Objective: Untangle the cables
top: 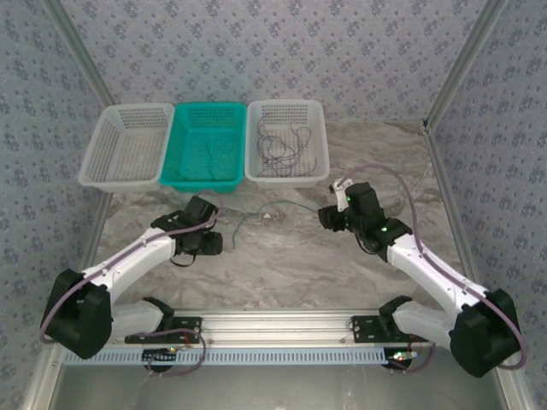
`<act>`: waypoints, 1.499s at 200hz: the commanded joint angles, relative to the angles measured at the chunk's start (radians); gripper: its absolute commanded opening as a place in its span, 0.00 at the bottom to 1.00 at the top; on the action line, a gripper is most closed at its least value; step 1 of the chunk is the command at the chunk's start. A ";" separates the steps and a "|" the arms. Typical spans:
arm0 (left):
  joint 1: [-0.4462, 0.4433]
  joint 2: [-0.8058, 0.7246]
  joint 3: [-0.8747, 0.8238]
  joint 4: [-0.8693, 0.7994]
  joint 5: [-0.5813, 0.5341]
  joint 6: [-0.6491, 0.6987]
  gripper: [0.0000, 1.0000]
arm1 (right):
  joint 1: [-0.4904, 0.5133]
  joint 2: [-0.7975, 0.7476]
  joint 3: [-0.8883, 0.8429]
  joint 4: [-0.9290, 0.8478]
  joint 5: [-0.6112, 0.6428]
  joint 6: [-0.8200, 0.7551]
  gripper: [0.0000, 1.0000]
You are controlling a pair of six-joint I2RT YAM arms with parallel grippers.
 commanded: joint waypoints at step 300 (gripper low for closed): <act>-0.292 0.744 0.616 0.385 0.010 0.505 0.12 | -0.149 -0.210 -0.061 -0.169 -0.092 0.304 0.61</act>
